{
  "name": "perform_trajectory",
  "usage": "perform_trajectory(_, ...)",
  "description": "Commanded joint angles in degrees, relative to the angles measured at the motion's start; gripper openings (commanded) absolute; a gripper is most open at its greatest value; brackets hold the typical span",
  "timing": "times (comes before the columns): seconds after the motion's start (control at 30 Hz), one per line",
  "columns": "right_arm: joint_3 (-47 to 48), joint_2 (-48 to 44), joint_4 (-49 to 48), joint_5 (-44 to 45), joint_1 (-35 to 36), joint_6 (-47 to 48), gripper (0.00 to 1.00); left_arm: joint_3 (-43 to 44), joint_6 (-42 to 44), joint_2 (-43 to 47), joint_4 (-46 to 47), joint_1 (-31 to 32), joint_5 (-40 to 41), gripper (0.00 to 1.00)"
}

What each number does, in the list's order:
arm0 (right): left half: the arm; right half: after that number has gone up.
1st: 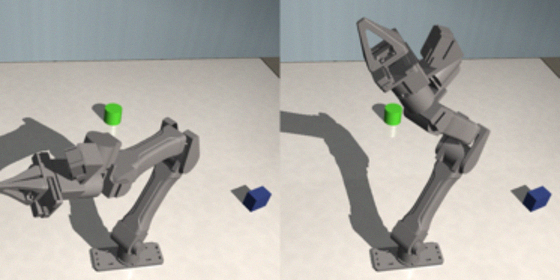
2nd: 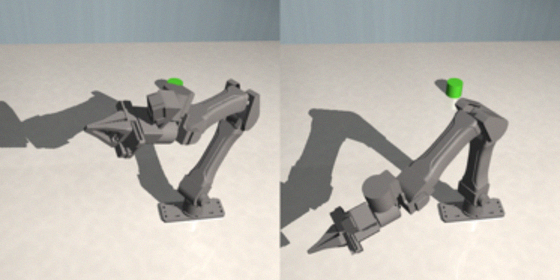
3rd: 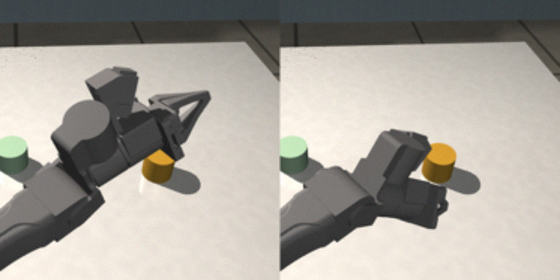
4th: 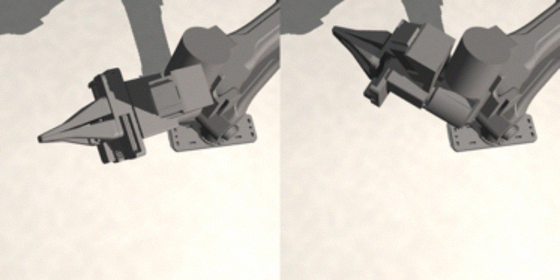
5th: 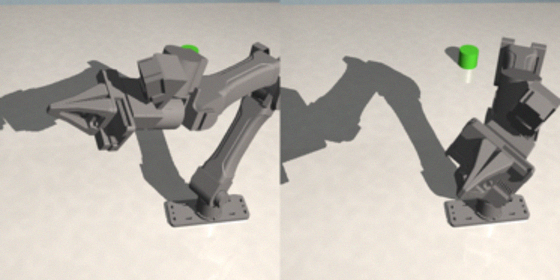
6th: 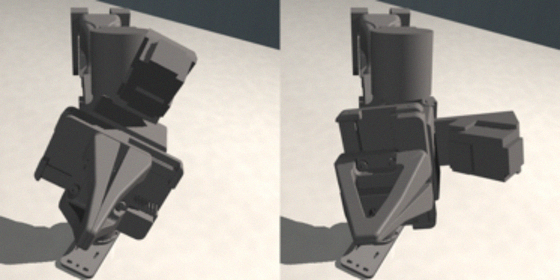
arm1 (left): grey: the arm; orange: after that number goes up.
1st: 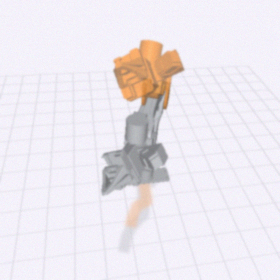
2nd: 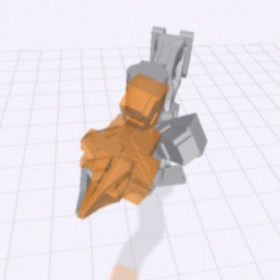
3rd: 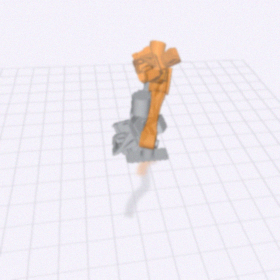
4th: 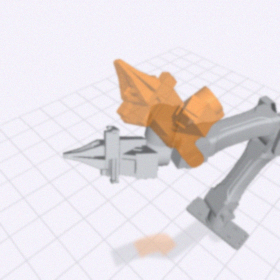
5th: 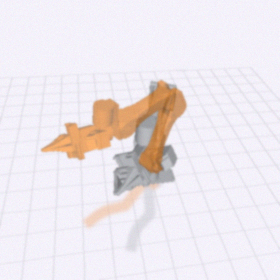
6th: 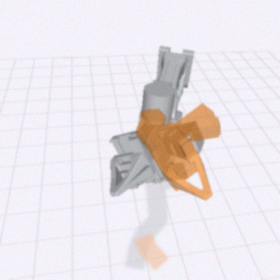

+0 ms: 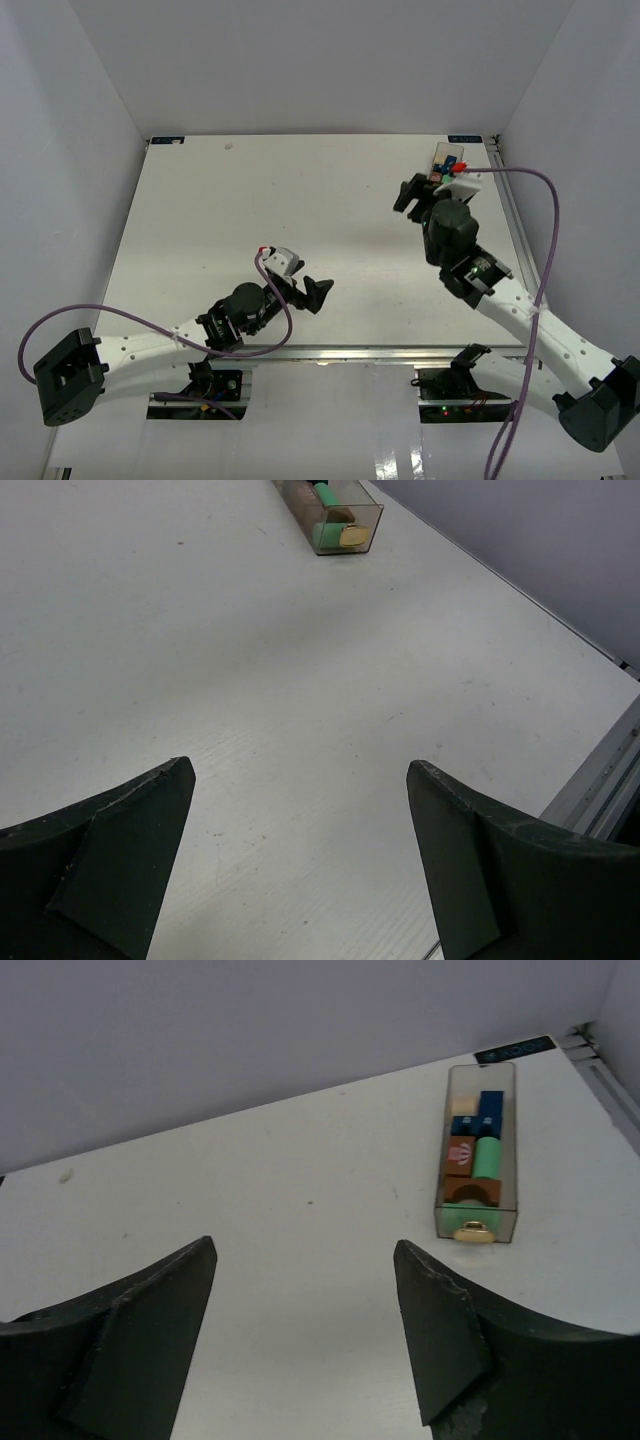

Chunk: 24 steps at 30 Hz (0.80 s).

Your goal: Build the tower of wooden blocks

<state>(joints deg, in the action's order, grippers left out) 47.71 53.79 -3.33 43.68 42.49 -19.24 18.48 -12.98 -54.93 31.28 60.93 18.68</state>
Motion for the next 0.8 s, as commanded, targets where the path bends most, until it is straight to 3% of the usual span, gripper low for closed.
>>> perform_trajectory(0.0, 8.3, 7.9, -0.8, -11.5, -17.1, 1.9, 0.73, 1.6, 0.6, 0.8, -0.7, 0.0, 3.2, 0.98)
perform_trajectory(0.1, 16.0, 17.7, -0.9, -15.6, -23.2, 5.6, 0.72, 1.5, 0.7, 0.0, -0.4, 0.0, 5.4, 0.98)
perform_trajectory(0.27, 27.1, 36.0, 6.8, -19.5, -30.7, 5.0, 0.72, 2.5, 0.1, -0.8, -1.5, 0.0, 6.0, 0.98)
perform_trajectory(0.4, 33.1, 46.3, 8.0, -22.4, -35.1, 5.0, 0.66, 2.7, -0.1, -1.2, -1.5, 0.0, 4.5, 0.98)
perform_trajectory(0.77, 36.8, 57.7, 6.8, -23.4, -39.2, 3.1, 0.6, 3.7, -0.4, -1.3, -2.6, 0.0, 1.7, 0.95)
